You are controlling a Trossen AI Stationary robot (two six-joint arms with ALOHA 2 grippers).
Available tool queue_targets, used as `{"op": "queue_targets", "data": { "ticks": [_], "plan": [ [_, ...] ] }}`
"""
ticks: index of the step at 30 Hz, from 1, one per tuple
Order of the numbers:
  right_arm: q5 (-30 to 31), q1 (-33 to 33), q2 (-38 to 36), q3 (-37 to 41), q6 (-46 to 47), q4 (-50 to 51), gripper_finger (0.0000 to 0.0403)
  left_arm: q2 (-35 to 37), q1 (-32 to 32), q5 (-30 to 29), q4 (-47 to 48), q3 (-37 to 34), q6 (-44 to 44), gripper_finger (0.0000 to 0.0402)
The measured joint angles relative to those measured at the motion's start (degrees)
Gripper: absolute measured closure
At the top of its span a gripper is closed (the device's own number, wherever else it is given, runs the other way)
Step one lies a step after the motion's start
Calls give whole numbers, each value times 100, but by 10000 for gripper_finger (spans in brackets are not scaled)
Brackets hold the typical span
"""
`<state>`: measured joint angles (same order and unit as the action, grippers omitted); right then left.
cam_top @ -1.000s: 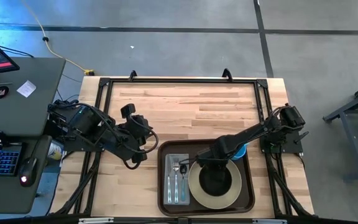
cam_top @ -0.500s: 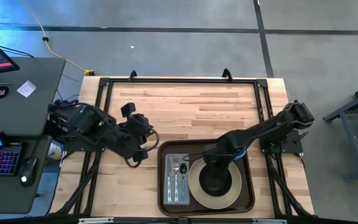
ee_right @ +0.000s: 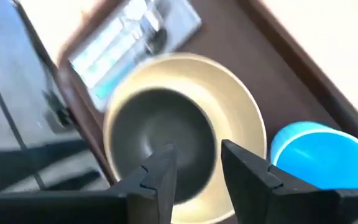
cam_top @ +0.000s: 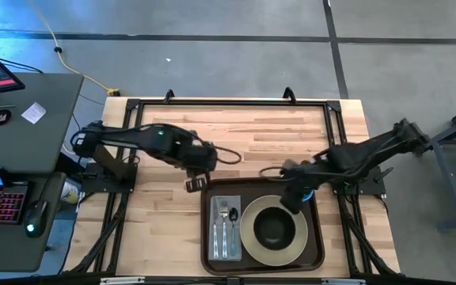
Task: Set up tray
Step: Move the brown tray to the center of the table
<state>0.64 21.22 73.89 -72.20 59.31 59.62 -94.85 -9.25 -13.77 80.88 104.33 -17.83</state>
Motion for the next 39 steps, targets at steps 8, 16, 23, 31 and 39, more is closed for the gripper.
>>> {"op": "queue_targets", "data": {
  "ticks": [8, 16, 23, 31, 39],
  "plan": [
    [1145, 928, -633, -4, 1102, 149, 286, 0, 475, 1195, -1853, -1720, 556, 282],
    [1281, 1528, -610, -4, 1732, 268, 286, 0, 834, 1371, -2795, -2661, 508, 282],
    [1302, 1610, -610, -4, 1889, 272, 286, -95, 824, 1336, -3462, -3135, 706, 274],
    [1177, 1594, -612, -4, 1956, 453, 286, -637, 828, 1324, -3430, -3140, 536, 201],
    [1115, 1590, -612, -4, 2043, 489, 286, -948, 824, 1543, -3475, -3138, 542, 158]
  ]
}}
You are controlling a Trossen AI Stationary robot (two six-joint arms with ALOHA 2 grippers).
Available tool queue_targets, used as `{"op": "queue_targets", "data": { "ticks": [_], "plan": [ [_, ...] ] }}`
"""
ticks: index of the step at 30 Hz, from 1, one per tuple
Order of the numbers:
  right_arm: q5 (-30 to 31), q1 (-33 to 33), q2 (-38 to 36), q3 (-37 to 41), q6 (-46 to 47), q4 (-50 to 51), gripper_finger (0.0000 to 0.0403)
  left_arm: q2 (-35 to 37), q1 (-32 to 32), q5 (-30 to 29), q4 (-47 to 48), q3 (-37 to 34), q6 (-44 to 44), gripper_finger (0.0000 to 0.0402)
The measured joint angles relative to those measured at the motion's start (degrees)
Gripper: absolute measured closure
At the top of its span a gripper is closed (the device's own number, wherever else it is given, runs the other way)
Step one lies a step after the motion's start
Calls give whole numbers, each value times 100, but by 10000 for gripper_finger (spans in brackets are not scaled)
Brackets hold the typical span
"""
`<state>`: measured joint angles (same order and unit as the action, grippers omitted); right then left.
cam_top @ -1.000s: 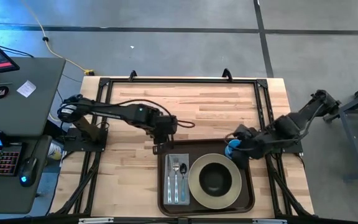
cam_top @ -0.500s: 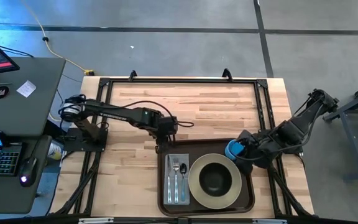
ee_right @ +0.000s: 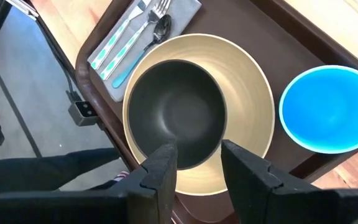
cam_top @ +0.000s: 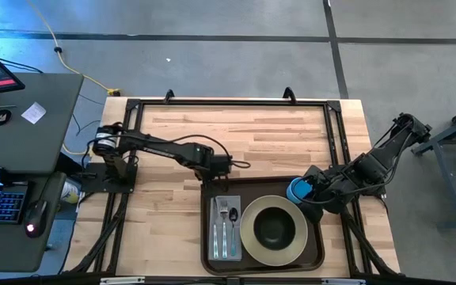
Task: Set up tray
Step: Move the brown tray to the center of the table
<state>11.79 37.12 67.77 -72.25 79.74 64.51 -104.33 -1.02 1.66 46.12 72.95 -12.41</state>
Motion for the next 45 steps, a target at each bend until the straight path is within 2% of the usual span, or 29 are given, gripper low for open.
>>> {"op": "queue_targets", "data": {
  "ticks": [11, 17, 29, 38, 45],
  "plan": [
    [58, 0, -2, 0, 246, 83, 286, -109, -13, 214, -613, 4, -30, 179],
    [166, 0, -2, 0, 441, 87, 286, -330, 26, -271, -383, 17, 66, 198],
    [157, -294, -2, 0, 741, -4, 286, -405, 63, -739, -200, 3, 570, 227],
    [136, -584, -2, 0, 342, -165, 286, -405, 77, -1250, 84, 4, 1060, 247],
    [135, -715, -2, 0, -11, -165, 286, -405, 346, -1561, 273, 4, 1067, 252]
  ]
}}
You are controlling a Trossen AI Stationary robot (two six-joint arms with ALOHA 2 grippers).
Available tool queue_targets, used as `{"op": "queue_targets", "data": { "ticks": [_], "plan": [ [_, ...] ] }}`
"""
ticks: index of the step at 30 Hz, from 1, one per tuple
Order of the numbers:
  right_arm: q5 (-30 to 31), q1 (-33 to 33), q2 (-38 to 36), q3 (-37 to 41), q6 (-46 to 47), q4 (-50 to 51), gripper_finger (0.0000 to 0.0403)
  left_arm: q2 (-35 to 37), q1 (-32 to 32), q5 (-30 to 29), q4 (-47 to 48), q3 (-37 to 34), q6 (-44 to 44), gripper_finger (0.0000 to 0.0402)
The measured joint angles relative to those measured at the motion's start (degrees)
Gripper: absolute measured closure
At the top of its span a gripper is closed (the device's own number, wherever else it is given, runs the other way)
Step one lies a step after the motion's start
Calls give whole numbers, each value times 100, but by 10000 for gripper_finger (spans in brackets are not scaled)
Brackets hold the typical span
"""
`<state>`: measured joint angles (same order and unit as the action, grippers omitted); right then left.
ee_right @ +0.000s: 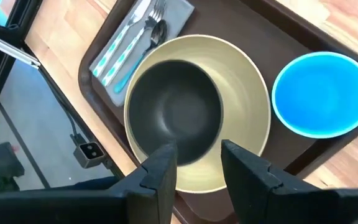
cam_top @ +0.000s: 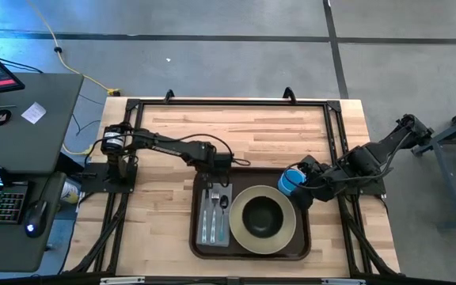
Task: Set up tray
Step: Move the brown tray to the center of the table
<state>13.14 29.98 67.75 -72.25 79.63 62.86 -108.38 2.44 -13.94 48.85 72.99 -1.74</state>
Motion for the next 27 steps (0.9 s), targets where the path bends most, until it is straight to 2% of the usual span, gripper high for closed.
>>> {"op": "queue_targets", "data": {
  "ticks": [15, 27],
  "plan": [
    [-92, 4, 0, 0, -170, 19, 286, 2, 1141, -19, 250, 0, 20, 257],
    [-154, 4, 0, 0, -274, 394, 286, 2, 1385, -35, 617, 0, 20, 257]
  ]
}}
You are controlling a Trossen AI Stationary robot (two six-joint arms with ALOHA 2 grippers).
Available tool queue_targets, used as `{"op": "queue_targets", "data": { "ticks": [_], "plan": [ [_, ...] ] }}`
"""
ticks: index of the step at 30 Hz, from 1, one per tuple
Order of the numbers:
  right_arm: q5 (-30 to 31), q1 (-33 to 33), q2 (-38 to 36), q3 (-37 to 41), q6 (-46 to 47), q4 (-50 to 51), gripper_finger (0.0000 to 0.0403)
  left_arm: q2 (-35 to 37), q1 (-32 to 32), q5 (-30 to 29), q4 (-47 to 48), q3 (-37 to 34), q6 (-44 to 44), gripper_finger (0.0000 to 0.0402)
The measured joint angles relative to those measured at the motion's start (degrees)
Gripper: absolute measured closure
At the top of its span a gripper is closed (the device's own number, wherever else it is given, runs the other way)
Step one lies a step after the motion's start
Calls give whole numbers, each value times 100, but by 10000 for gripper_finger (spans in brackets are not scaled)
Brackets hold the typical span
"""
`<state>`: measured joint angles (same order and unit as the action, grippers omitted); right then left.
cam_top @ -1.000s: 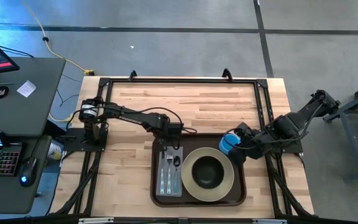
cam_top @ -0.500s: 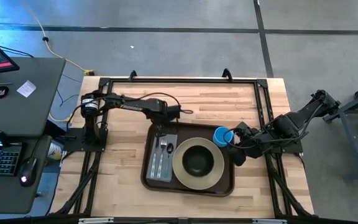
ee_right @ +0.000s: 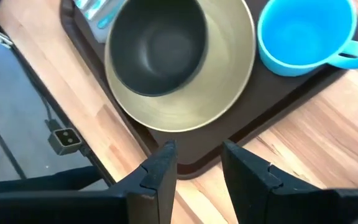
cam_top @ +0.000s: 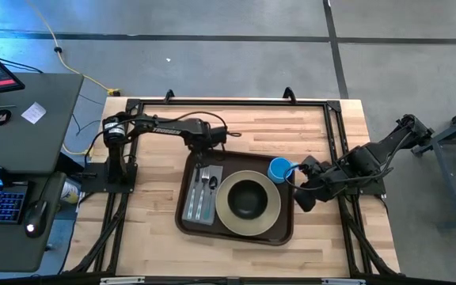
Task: Set up tray
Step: Move the brown tray to the center of the table
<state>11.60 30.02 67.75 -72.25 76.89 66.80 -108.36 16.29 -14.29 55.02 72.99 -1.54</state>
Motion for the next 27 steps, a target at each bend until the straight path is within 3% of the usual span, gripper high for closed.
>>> {"op": "queue_targets", "data": {
  "ticks": [13, 16, 19, 22, 27],
  "plan": [
    [-345, 22, 223, 0, 1212, 886, 286, 4, -14, 69, 637, 28, -386, 257],
    [-194, 154, 412, 17, 1301, 934, 284, 10, -14, 107, 768, 108, -613, 257],
    [-498, 153, 387, 497, 1484, 399, 277, 31, -14, 189, 859, 222, -693, 257],
    [-939, 212, 221, 1361, 1860, -769, 272, 31, -14, 226, 984, 404, -771, 257],
    [-1116, 408, -81, 2582, 2677, -2220, 269, 31, -12, 213, 1427, 814, -774, 257]
  ]
}}
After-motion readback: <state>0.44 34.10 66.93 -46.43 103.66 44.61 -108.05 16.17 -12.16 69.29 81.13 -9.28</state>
